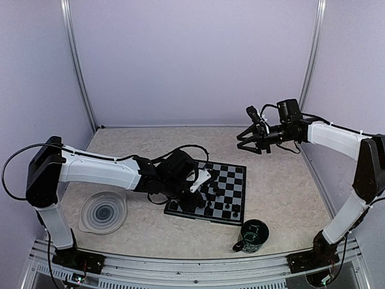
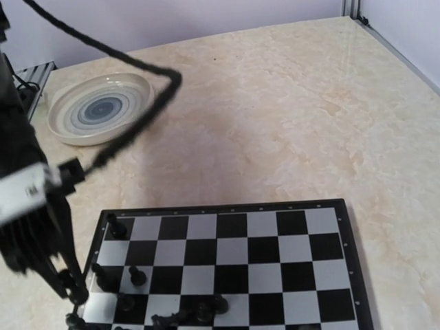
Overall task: Set up the chess pieces on the board
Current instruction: Place the queen at e8.
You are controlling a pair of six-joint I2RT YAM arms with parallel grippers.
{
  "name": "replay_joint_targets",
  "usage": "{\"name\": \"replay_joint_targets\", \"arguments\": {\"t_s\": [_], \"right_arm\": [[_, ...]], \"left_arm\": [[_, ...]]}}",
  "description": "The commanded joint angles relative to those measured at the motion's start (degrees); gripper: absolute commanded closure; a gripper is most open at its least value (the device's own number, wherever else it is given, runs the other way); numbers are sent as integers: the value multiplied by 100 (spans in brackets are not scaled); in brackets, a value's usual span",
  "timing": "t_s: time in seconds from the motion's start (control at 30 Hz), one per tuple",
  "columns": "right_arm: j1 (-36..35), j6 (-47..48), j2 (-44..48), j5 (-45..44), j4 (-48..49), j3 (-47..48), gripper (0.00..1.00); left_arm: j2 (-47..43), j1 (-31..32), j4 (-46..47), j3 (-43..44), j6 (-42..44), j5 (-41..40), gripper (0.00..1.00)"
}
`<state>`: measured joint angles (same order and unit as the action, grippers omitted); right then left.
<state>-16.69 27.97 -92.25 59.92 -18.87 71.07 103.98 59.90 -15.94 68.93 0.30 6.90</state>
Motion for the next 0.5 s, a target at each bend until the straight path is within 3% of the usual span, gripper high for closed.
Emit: {"name": "replay_joint_targets", "arguments": {"t_s": [0.0,0.47], "right_arm": [[-25,110,137,-54,-131,-41,52],[-19,165,68,-4,-176,-40,51]], "left_arm": [[303,80,-234,310,234,-148,86],[617,81,-260,390,276,-274,82]]}}
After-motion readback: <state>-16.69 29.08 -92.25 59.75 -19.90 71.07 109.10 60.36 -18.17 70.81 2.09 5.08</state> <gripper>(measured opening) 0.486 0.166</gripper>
